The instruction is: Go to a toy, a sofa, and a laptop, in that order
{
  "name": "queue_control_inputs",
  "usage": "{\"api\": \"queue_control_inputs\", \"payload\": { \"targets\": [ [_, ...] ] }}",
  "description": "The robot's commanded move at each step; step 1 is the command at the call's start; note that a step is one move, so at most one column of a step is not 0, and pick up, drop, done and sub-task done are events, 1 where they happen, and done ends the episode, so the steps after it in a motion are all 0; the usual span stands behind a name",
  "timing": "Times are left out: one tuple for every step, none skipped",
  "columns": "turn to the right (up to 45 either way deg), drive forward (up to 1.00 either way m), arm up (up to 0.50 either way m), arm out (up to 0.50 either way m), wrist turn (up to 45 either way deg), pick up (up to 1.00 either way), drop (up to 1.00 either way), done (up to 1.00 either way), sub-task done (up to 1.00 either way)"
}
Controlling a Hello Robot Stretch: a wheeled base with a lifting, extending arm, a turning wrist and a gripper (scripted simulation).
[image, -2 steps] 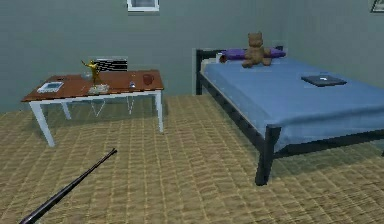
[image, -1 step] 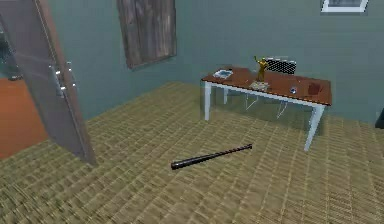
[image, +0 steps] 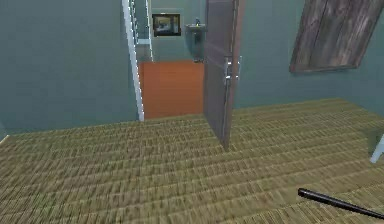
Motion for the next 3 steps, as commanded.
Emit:
{"api": "queue_control_inputs", "payload": {
  "targets": [
    [-45.0, 0.00, 0.00, 0.00, 0.0, 0.00, 0.00, 0.00, 0.00],
    [-12.0, 0.00, 0.00, 0.00, 0.0, 0.00, 0.00, 0.00, 0.00],
    [0.0, 0.20, 0.00, 0.00, 0.0, 0.00, 0.00, 0.00, 0.00]
  ]
}}
